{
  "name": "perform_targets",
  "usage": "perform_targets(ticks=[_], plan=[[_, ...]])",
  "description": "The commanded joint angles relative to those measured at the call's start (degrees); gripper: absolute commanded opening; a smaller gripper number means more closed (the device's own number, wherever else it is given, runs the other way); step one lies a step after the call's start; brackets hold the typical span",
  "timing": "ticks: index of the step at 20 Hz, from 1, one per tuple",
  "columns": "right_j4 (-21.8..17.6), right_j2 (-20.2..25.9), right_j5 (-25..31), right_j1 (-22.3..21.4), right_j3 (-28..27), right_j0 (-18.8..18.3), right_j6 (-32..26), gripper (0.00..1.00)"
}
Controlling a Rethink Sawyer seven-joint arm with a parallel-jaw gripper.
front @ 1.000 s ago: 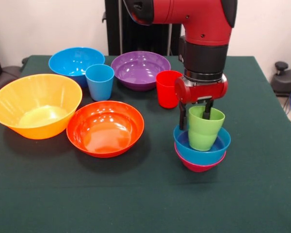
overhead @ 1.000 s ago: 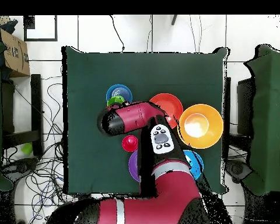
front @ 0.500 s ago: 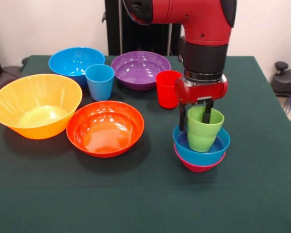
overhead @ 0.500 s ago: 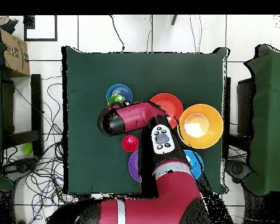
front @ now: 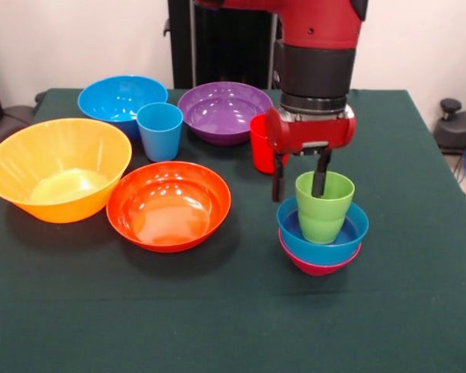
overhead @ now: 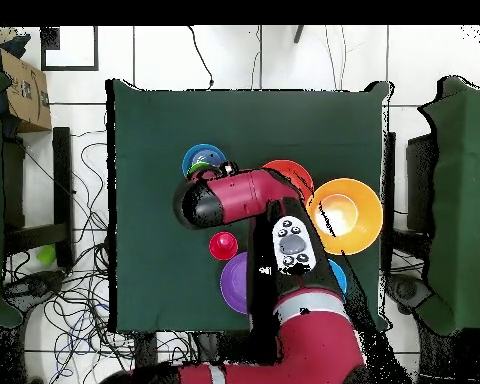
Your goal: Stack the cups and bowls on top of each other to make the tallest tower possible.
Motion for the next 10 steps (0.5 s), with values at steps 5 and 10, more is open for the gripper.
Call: perform_targets(ticks=[5, 10], plan=[[-1.80, 2.84, 6.33, 0.12, -4.67, -0.07, -1.87, 1.00], [-2.86, 0.05, 3.79, 3.50, -8.14, 2.82, 1.21, 1.00]])
